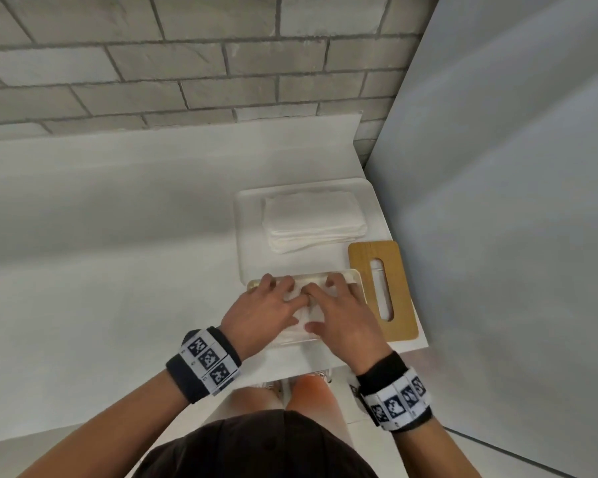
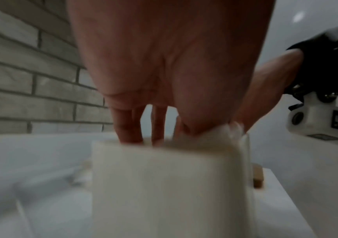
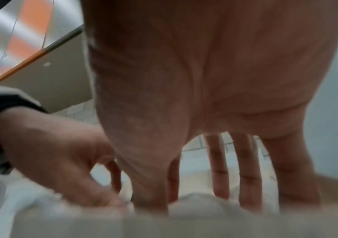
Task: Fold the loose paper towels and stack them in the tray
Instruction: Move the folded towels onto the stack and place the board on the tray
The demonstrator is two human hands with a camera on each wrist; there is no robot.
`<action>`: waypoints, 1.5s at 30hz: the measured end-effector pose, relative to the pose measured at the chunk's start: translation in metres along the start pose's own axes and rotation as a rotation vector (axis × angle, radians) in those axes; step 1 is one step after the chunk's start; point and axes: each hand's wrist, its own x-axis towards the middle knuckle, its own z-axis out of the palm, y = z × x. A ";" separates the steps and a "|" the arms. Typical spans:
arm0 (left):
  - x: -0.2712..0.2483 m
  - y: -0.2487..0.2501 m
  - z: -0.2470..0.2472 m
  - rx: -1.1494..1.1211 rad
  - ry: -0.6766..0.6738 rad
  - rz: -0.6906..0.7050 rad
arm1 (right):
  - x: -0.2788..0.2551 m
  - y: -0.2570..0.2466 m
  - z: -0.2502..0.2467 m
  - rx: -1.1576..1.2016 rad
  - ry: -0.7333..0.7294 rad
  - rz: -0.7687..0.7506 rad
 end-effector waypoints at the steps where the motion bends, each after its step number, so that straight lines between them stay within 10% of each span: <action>1: -0.001 -0.004 -0.005 0.011 -0.062 -0.017 | 0.001 0.008 -0.003 0.029 -0.003 -0.006; 17: 0.020 0.004 -0.021 0.136 -0.352 0.086 | 0.029 0.028 -0.001 -0.081 -0.128 -0.085; 23: 0.007 -0.019 -0.018 -0.198 -0.420 -0.042 | 0.020 0.035 -0.007 -0.071 -0.110 -0.106; 36: -0.005 -0.005 -0.061 -0.021 -0.202 -0.142 | -0.002 0.052 -0.041 0.038 -0.150 -0.214; 40: 0.031 -0.034 -0.097 -0.069 0.158 -0.173 | 0.026 0.063 -0.090 0.118 0.131 -0.230; 45: 0.118 -0.063 -0.080 -0.081 0.113 -0.147 | 0.124 0.072 -0.115 -0.086 0.233 -0.242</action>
